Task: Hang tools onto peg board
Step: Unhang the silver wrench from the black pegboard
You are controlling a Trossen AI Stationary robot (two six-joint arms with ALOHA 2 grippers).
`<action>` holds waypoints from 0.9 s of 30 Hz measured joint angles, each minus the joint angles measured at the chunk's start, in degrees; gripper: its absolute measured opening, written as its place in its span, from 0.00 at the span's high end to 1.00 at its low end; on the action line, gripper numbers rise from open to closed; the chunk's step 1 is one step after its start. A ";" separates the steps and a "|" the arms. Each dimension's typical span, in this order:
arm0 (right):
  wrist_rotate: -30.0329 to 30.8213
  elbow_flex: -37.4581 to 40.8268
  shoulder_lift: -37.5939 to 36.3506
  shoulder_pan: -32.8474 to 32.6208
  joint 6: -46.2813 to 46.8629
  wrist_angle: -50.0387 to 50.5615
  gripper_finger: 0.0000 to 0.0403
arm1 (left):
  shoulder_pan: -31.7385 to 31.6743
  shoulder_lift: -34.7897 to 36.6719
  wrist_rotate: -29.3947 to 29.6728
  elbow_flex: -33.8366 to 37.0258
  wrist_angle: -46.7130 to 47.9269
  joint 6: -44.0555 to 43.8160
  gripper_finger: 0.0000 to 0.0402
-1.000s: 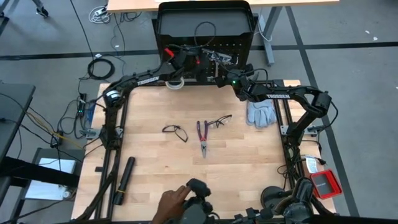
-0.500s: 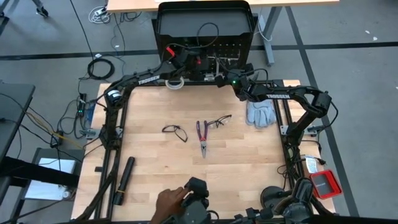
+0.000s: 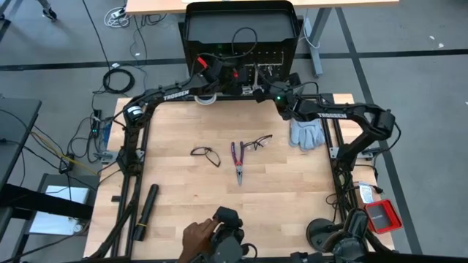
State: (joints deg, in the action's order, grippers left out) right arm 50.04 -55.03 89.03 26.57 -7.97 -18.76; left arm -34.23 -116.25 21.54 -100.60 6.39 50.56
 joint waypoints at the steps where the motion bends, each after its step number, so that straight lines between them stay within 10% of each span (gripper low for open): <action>1: -0.42 -0.02 -0.71 -0.34 0.02 1.42 0.89 | 0.02 0.00 0.37 0.00 0.00 0.00 0.98; 16: -12.24 0.07 -8.69 -7.30 9.81 25.36 0.90 | -0.09 -0.07 0.48 -0.13 -1.23 -0.38 0.98; 27: -42.04 0.16 -9.92 -12.50 13.62 39.11 0.88 | -0.09 0.00 -0.11 -0.17 1.69 2.02 0.98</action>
State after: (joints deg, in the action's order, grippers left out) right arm 7.99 -54.87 79.11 14.07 5.65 20.35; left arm -34.33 -116.24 21.43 -100.77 8.08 52.58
